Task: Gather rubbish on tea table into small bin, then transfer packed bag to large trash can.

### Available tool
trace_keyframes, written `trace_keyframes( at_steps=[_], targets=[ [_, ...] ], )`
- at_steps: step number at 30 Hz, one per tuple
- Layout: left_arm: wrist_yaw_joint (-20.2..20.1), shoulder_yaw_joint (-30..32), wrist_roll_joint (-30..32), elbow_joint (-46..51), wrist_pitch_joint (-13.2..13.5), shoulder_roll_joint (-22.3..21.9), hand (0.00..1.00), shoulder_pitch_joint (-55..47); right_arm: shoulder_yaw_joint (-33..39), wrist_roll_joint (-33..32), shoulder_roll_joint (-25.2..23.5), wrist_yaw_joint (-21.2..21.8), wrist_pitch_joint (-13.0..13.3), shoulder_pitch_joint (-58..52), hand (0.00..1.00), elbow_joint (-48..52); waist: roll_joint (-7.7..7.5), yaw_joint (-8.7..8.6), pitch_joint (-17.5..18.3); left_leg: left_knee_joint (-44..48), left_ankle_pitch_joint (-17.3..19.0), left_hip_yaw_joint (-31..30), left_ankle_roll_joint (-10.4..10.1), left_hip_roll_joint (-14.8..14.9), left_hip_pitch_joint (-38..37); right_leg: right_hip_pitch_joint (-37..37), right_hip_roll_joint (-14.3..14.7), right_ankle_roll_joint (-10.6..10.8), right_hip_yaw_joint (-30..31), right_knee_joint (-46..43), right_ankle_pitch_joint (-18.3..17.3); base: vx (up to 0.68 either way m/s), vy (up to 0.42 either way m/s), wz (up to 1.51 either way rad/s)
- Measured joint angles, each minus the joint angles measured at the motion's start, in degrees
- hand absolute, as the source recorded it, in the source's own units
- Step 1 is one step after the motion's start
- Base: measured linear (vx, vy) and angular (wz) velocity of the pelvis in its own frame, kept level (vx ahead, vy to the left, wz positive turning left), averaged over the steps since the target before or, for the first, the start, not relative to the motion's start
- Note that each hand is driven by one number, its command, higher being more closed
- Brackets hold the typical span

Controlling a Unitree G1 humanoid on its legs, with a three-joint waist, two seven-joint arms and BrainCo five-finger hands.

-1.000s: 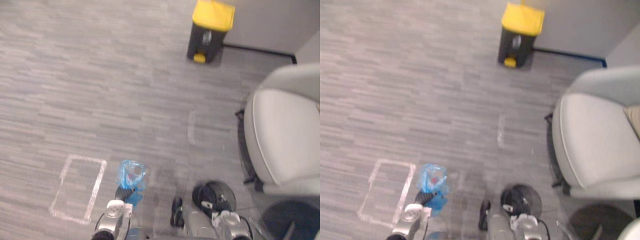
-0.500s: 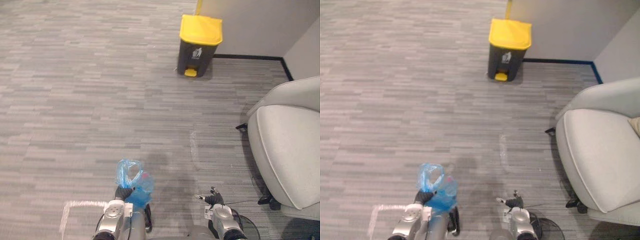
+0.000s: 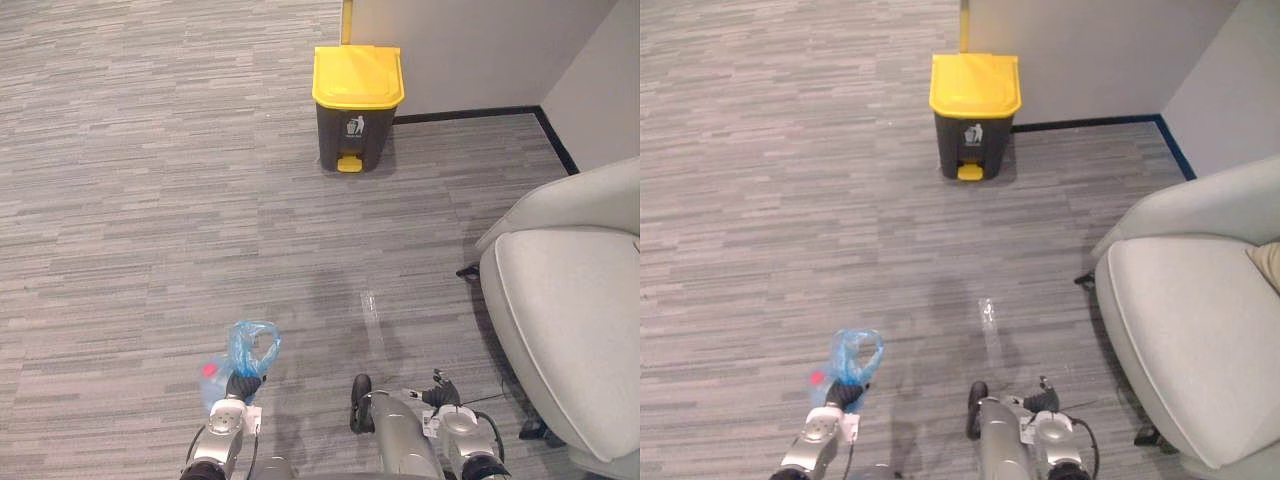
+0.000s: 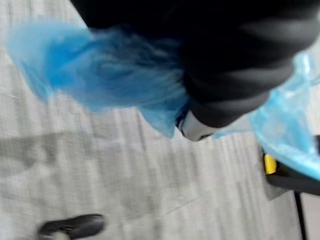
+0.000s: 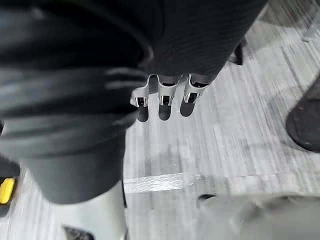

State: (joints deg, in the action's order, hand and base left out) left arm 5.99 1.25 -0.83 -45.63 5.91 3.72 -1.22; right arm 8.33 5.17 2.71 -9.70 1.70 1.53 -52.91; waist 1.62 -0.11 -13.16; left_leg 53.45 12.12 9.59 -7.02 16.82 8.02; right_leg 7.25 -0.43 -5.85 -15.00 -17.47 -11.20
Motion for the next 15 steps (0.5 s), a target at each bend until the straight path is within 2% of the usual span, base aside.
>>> trace_keyframes(
  at_steps=[1, 2, 3, 5, 6, 7, 8, 9, 10, 11, 12, 13, 14, 15],
  targets=[
    [-0.14, -0.27, -0.4, 0.47, 0.02, -0.29, 1.0, -0.66, 0.17, -0.34, -0.4, 0.01, 0.11, -0.31, 0.0, 0.61, -0.59, 0.5, 0.36, 0.59, 1.09, 0.99, 0.58, -0.19, 2.38, -1.33, -0.05, -0.14, 0.31, 1.0, -0.11, 0.4, -0.034, -0.35],
    [-0.28, -0.2, -0.5, 0.57, -0.01, -0.99, 1.0, -0.65, 0.58, -0.76, -0.77, -0.01, 0.32, 0.02, 0.0, 0.94, -1.13, 0.85, 0.58, -3.2, 2.28, 2.92, 2.4, -0.96, 6.71, -3.86, -0.22, -0.12, 0.87, 3.46, -0.1, 0.3, -0.008, -0.23],
    [-0.43, -0.19, -0.5, 0.67, -0.01, -1.31, 1.0, -0.52, 0.58, -0.79, -1.32, -0.03, 0.31, 0.42, 0.0, 1.32, -1.16, 1.04, 0.41, -6.43, 2.56, 3.6, 2.61, -1.44, 8.72, -5.2, -0.25, -0.08, 1.28, 4.61, -0.09, 0.48, 0.026, -0.23],
    [-0.8, -0.07, -0.5, 0.75, -0.08, -2.11, 1.0, -0.38, 2.19, -0.8, -1.97, -0.14, 0.42, 1.43, 0.0, 2.07, -1.65, 1.76, 0.1, -20.44, 1.55, 3.81, 2.61, -5.25, 12.01, -8.53, -1.31, 1.14, 3.05, 7.44, -0.15, 0.49, 0.118, -0.38],
    [-0.94, -0.21, -0.51, 0.69, -0.07, -2.63, 1.0, -0.27, 2.9, -0.82, -2.01, -0.34, 0.55, 1.51, 0.0, 1.77, -1.66, 2.27, 0.17, -30.81, -2.33, 2.87, 2.33, -8.03, 11.63, -10.0, -2.14, 2.87, 4.12, 8.26, -0.98, 0.46, 0.159, -0.39],
    [-1.01, -0.23, -0.51, 0.68, -0.06, -2.9, 1.0, -0.25, 2.94, -0.82, -1.78, -0.39, 0.56, 1.45, 0.0, 1.59, -1.29, 2.31, 0.33, -35.71, -5.26, 2.14, 2.29, -9.08, 10.88, -10.65, -2.24, 3.66, 4.43, 8.48, -1.44, 0.48, 0.217, -0.49],
    [-1.05, -0.26, -0.57, 0.3, -0.01, -3.18, 1.0, -0.27, 2.88, -0.83, -0.99, -0.4, 0.56, 1.5, 0.0, 0.2, -0.22, 2.91, 0.27, -42.22, -15.91, 0.31, 5.16, -10.32, 9.2, -12.5, -1.86, 6.11, 6.44, 8.72, -2.96, 0.47, 0.217, -0.23],
    [-1.04, -0.29, -0.59, -0.37, -0.07, -2.6, 1.0, 0.63, 2.66, -0.85, -1.38, -0.35, 0.28, 1.94, 0.0, -0.72, -1.96, 2.82, 0.6, -42.62, -15.9, 1.28, 5.26, -12.29, 8.62, -12.83, -3.87, 7.2, 7.16, 9.1, -2.76, 0.56, 0.249, -0.11],
    [-1.0, -0.52, -0.59, 0.01, 0.04, -1.71, 1.0, 1.71, 2.79, -0.82, -1.46, -0.4, 0.28, 1.56, 0.0, -0.91, -2.72, 2.82, 0.72, -41.16, -13.49, 1.53, 6.27, -13.66, 9.04, -13.3, -5.37, 8.24, 7.74, 9.69, -2.3, 0.43, 0.182, 0.14],
    [-1.02, -0.53, -0.59, -0.01, 0.03, -1.56, 1.0, 2.15, 2.82, -0.8, -1.45, -0.39, 0.25, 1.62, 0.0, -0.98, -2.98, 2.87, 0.67, -40.04, -12.19, 2.03, 6.7, -13.97, 9.15, -13.58, -6.08, 8.41, 8.21, 9.69, -2.34, 0.41, 0.18, -0.11],
    [-1.02, -0.53, -0.59, -0.03, 0.0, -1.24, 1.0, 2.19, 2.84, -0.73, -1.42, -0.37, 0.2, 2.12, 0.0, -1.14, -3.19, 3.27, 0.74, -36.6, -8.73, 3.38, 7.56, -14.62, 8.97, -13.9, -7.37, 9.43, 9.76, 8.0, -2.75, 0.38, 0.171, -0.4],
    [-1.01, -0.57, -0.59, -0.13, -0.04, -1.11, 1.0, 1.68, 2.82, -0.71, -1.42, -0.35, 0.28, 2.61, 0.0, -1.15, -2.89, 3.26, 0.9, -34.84, -5.89, 4.64, 7.94, -14.68, 7.89, -12.69, -8.22, 10.19, 11.2, 3.34, -3.19, 0.36, 0.17, -0.48],
    [-1.03, -0.58, -0.59, -0.13, -0.04, -1.05, 1.0, 1.42, 2.76, -0.71, -1.46, -0.34, 0.34, 2.68, 0.0, -1.15, -2.81, 3.26, 0.95, -34.57, -5.08, 4.98, 7.97, -14.75, 7.24, -11.88, -8.47, 10.56, 11.85, 0.76, -3.35, 0.4, 0.195, -0.46],
    [-1.01, -0.99, -0.6, -0.18, -0.14, -0.8, 1.0, 0.62, 2.71, -0.65, -1.7, -0.23, 0.48, 2.53, 0.0, -1.26, -2.69, 2.79, 0.96, -35.22, -2.71, 5.39, 8.26, -15.19, 4.24, -6.95, -9.49, 13.91, 13.34, -12.39, -2.28, 0.31, 0.152, -0.22]
  ],
)
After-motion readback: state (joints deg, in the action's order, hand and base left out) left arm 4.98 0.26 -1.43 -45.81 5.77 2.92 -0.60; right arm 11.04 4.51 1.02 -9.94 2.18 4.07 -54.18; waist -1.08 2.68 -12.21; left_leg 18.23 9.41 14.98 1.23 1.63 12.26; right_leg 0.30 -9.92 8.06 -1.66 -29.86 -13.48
